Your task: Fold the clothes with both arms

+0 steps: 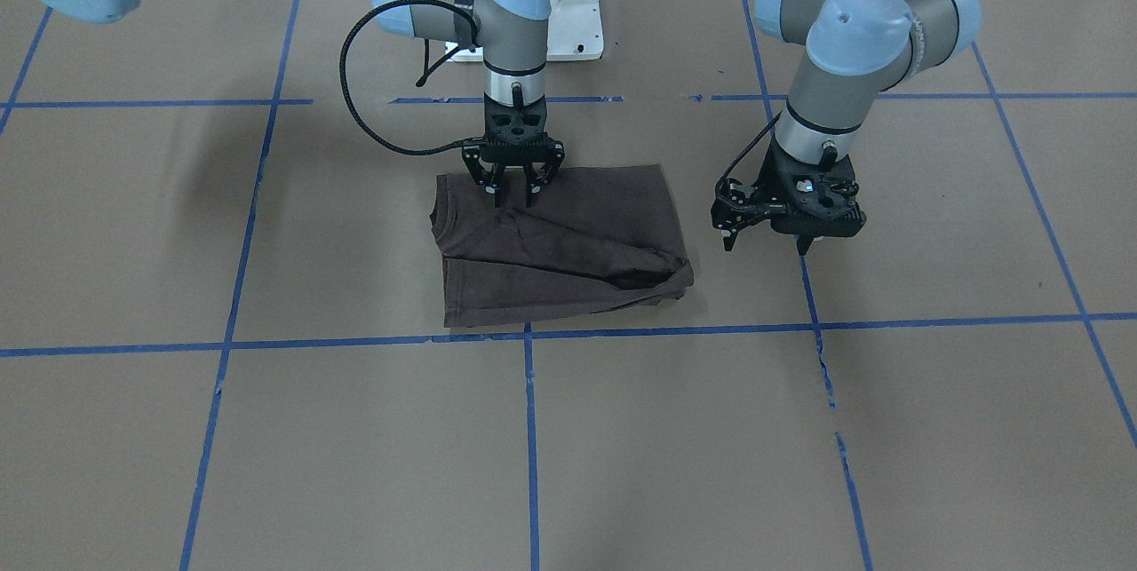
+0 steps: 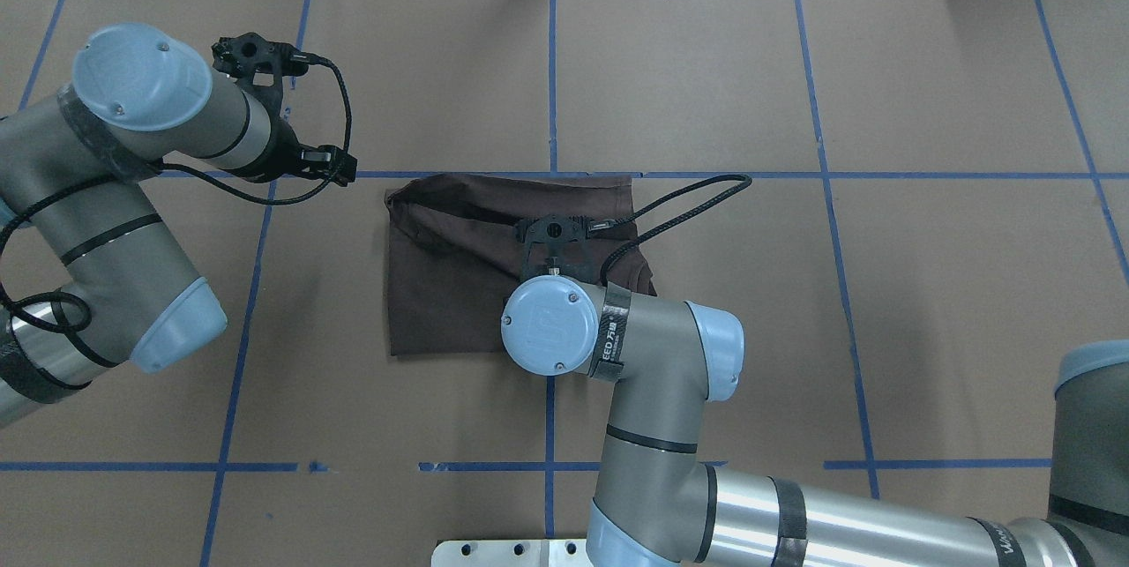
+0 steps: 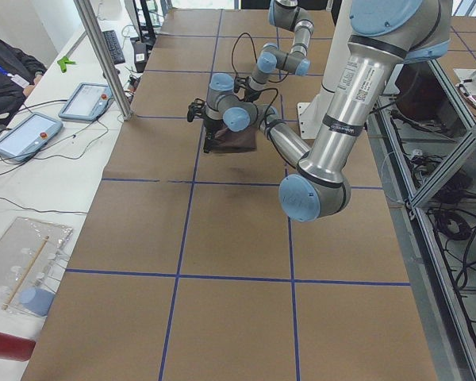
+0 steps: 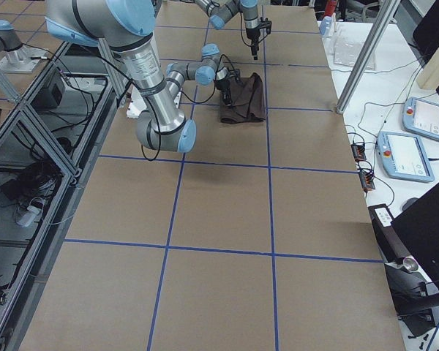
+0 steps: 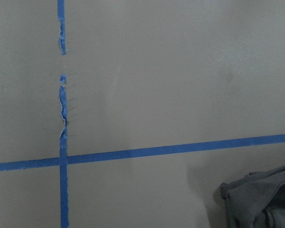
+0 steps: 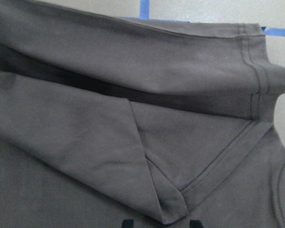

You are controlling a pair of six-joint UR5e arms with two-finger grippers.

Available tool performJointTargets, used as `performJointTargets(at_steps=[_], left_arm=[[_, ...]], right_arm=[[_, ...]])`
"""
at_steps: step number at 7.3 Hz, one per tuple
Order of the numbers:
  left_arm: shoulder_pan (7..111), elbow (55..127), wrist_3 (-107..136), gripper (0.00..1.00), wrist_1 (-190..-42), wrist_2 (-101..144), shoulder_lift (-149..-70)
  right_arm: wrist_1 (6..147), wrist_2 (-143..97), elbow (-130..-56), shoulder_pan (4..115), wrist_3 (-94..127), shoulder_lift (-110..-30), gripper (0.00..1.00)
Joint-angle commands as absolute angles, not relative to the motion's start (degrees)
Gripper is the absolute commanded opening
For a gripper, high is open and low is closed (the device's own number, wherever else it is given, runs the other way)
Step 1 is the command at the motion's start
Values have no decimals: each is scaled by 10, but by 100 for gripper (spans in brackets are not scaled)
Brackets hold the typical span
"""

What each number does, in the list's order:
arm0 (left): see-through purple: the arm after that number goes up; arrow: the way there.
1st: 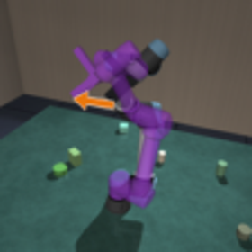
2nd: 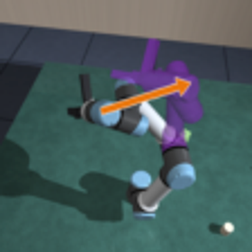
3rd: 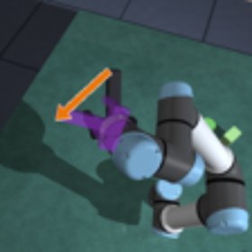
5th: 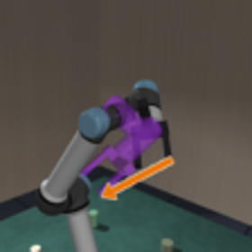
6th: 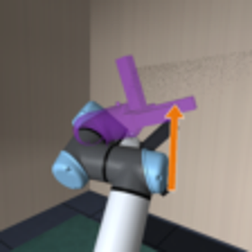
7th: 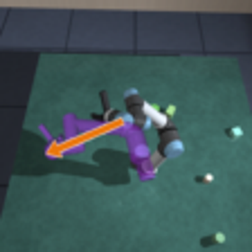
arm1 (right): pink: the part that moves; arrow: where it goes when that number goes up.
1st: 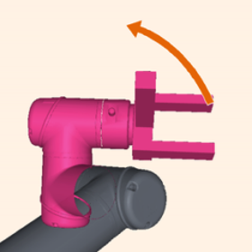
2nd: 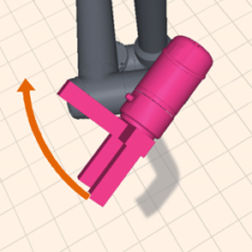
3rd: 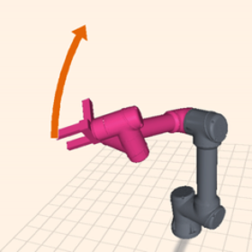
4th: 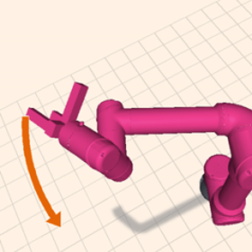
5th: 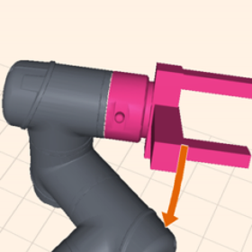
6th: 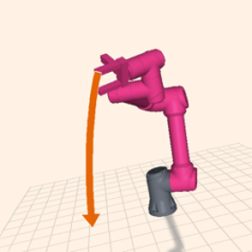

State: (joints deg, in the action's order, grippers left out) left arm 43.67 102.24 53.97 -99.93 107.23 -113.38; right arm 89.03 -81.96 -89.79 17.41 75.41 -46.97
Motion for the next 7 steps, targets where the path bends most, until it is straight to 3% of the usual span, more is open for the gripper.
performJointTargets(at_steps=[1,7], left_arm=[[437,1023,539,100,-999,1072,-1134],[437,1026,538,100,-999,1072,-1133]], right_arm=[[889,-815,-896,173,754,-469,43],[889,-806,-891,176,748,-469,38]])
